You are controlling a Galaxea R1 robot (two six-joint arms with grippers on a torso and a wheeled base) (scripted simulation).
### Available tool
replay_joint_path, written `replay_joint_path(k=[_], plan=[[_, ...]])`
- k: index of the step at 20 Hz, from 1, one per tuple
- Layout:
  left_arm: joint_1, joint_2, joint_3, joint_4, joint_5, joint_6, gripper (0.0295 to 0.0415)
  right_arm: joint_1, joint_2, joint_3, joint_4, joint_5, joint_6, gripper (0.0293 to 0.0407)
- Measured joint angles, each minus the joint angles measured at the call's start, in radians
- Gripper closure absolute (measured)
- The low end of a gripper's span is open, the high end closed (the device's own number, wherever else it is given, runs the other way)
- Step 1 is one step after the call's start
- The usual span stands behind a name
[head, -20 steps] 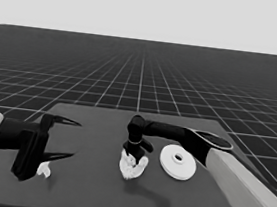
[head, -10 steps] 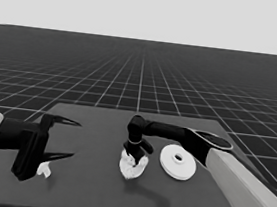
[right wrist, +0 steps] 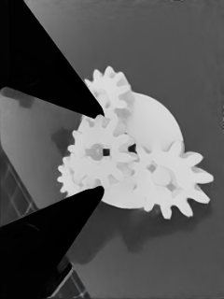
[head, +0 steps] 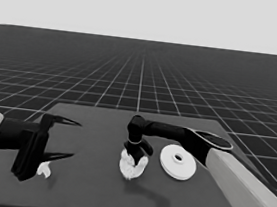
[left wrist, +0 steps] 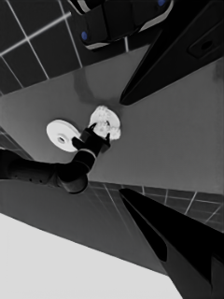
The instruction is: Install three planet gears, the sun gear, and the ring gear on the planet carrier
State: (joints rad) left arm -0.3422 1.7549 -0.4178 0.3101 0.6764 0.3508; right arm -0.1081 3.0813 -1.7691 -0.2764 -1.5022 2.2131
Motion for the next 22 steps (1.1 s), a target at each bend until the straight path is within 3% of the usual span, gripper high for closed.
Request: replay_joint_path(k=[14,16,17,22], plan=[[0.000,0.000,0.000,0.000,0.000,0.000,0.0326,0.000,0.000,0.000,0.000,0.000,0.147,0.0390],[0.000,0.000,0.000,0.000,0.000,0.000,0.0326,0.000,0.000,0.000,0.000,0.000,0.156,0.0331],[0.000,0.000,0.000,0.000,0.000,0.000,0.0326,0.000,0.000,0.000,0.000,0.000,0.159,0.0320],[0.000,0.000,0.000,0.000,0.000,0.000,0.0326,0.000,0.000,0.000,0.000,0.000,0.162,0.0315]])
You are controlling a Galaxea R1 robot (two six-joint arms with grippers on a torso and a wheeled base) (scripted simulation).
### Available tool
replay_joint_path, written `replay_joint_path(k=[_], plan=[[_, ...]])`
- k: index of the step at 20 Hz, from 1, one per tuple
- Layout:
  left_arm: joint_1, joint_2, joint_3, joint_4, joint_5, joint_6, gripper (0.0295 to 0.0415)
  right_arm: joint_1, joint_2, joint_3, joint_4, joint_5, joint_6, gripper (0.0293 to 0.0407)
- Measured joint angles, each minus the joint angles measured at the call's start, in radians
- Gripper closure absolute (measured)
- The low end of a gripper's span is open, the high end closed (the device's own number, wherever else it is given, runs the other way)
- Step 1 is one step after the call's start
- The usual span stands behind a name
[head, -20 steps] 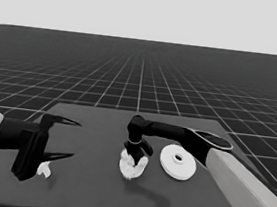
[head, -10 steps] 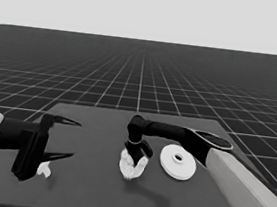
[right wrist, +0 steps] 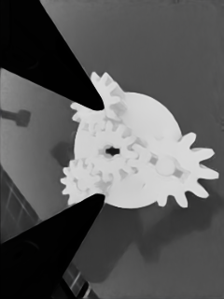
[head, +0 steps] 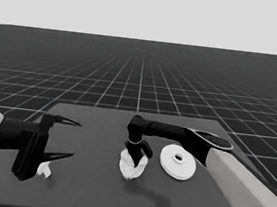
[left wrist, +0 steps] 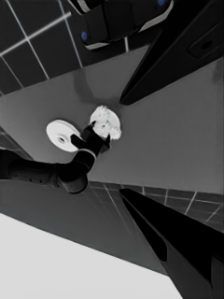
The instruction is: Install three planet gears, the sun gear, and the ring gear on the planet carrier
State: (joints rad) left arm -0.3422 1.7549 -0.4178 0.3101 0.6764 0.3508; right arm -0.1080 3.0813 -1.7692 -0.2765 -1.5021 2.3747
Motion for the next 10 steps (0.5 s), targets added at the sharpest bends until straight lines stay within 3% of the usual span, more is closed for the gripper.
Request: replay_joint_path(k=[2,3,5,10], plan=[[0.000,0.000,0.000,0.000,0.000,0.000,0.0326,0.000,0.000,0.000,0.000,0.000,0.000,0.0315],[0.000,0.000,0.000,0.000,0.000,0.000,0.0326,0.049,-0.009,0.039,0.043,-0.026,-0.393,0.0307],[0.000,0.000,0.000,0.000,0.000,0.000,0.0326,0.109,-0.013,0.065,0.088,-0.039,-0.788,0.0312],[0.000,0.000,0.000,0.000,0.000,0.000,0.0326,0.136,-0.016,0.072,0.114,-0.038,-0.987,0.0315]])
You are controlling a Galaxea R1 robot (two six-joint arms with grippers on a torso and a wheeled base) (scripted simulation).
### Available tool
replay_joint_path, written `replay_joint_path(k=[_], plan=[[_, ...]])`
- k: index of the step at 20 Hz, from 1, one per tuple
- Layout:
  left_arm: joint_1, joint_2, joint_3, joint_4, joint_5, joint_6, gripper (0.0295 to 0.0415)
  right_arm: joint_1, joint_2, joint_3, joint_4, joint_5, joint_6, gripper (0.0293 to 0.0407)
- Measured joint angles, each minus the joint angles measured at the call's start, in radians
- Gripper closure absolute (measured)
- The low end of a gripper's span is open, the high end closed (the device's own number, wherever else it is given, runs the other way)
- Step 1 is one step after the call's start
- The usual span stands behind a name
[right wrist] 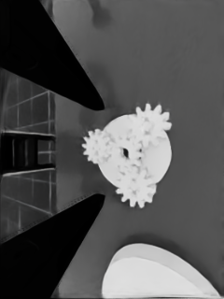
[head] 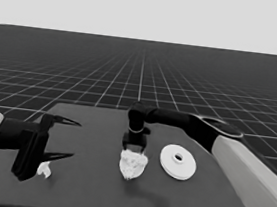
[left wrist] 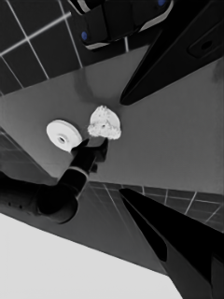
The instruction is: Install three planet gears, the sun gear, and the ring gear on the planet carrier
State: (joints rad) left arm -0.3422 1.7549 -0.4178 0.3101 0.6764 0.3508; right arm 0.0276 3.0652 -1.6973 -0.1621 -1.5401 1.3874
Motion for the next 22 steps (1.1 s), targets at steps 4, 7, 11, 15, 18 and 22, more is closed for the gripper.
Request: replay_joint_path(k=[4,7,11,15,18,22], plan=[[0.000,0.000,0.000,0.000,0.000,0.000,0.0326,-0.242,-0.699,0.806,-0.348,0.235,-0.693,0.0305],[0.000,0.000,0.000,0.000,0.000,0.000,0.0326,-0.358,-1.193,1.208,-0.497,0.334,-0.994,0.0315],[0.000,0.000,0.000,0.000,0.000,0.000,0.0326,-0.380,-1.293,1.299,-0.531,0.357,-1.062,0.0315],[0.000,0.000,0.000,0.000,0.000,0.000,0.0326,0.053,-0.758,0.548,0.017,0.076,-0.455,0.0311],[0.000,0.000,0.000,0.000,0.000,0.000,0.0326,0.051,-0.613,0.241,0.058,0.043,-0.436,0.0315],[0.000,0.000,0.000,0.000,0.000,0.000,0.0326,0.049,-0.572,0.154,0.066,0.034,-0.441,0.0315]])
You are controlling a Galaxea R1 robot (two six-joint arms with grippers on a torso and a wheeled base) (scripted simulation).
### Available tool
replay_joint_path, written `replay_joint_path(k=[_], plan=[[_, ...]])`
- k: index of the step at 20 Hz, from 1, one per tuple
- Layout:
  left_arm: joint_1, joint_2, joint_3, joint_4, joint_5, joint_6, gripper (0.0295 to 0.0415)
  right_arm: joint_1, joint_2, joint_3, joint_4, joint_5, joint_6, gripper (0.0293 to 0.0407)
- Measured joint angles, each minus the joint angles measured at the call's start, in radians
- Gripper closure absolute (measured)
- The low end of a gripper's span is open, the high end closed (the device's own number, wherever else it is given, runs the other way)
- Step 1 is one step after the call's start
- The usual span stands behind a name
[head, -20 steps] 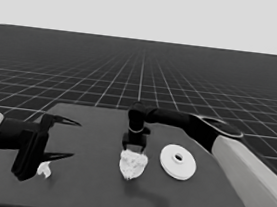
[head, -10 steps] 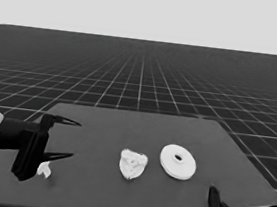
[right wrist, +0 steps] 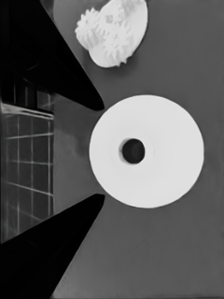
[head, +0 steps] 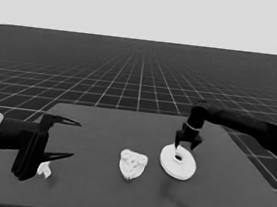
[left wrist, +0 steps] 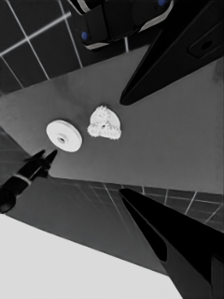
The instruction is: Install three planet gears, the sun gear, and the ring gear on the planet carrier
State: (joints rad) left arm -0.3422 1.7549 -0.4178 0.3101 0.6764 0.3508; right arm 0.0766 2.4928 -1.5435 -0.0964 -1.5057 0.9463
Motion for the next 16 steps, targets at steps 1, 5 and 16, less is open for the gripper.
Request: replay_joint_path(k=[1,5,16], plan=[[0.000,0.000,0.000,0.000,0.000,0.000,0.0326,-0.072,0.014,-0.032,-0.064,0.047,-0.012,0.0315],[0.000,0.000,0.000,0.000,0.000,0.000,0.0326,-0.179,0.049,-0.113,-0.134,0.114,-0.042,0.0315],[0.000,0.000,0.000,0.000,0.000,0.000,0.0326,-0.189,0.055,-0.127,-0.143,0.123,-0.047,0.0351]])
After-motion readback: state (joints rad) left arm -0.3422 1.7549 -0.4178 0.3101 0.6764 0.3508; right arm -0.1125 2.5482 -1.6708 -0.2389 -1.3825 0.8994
